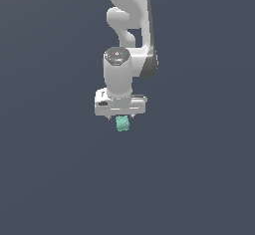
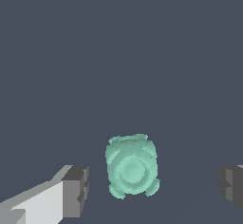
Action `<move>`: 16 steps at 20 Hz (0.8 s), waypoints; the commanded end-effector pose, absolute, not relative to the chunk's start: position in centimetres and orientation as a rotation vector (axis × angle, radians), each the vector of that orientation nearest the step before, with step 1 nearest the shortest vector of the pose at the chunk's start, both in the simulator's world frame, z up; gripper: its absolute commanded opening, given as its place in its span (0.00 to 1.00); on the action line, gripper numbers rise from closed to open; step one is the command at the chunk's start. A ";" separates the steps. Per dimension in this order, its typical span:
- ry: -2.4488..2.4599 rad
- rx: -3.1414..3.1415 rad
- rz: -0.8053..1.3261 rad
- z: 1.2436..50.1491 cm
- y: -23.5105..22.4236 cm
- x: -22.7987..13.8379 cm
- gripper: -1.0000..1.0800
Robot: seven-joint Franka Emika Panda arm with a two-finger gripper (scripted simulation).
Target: Pick up the object and move it to a goal position.
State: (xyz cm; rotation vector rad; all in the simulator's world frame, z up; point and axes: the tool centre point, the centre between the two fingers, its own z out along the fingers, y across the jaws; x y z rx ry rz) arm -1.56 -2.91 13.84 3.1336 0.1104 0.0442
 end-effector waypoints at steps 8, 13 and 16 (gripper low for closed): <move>0.266 3.130 0.003 9.2 -2.6 -4.8 0.96; 0.268 3.130 0.000 9.0 -2.6 -4.9 0.96; 0.269 3.130 0.000 8.5 -2.6 -4.9 0.96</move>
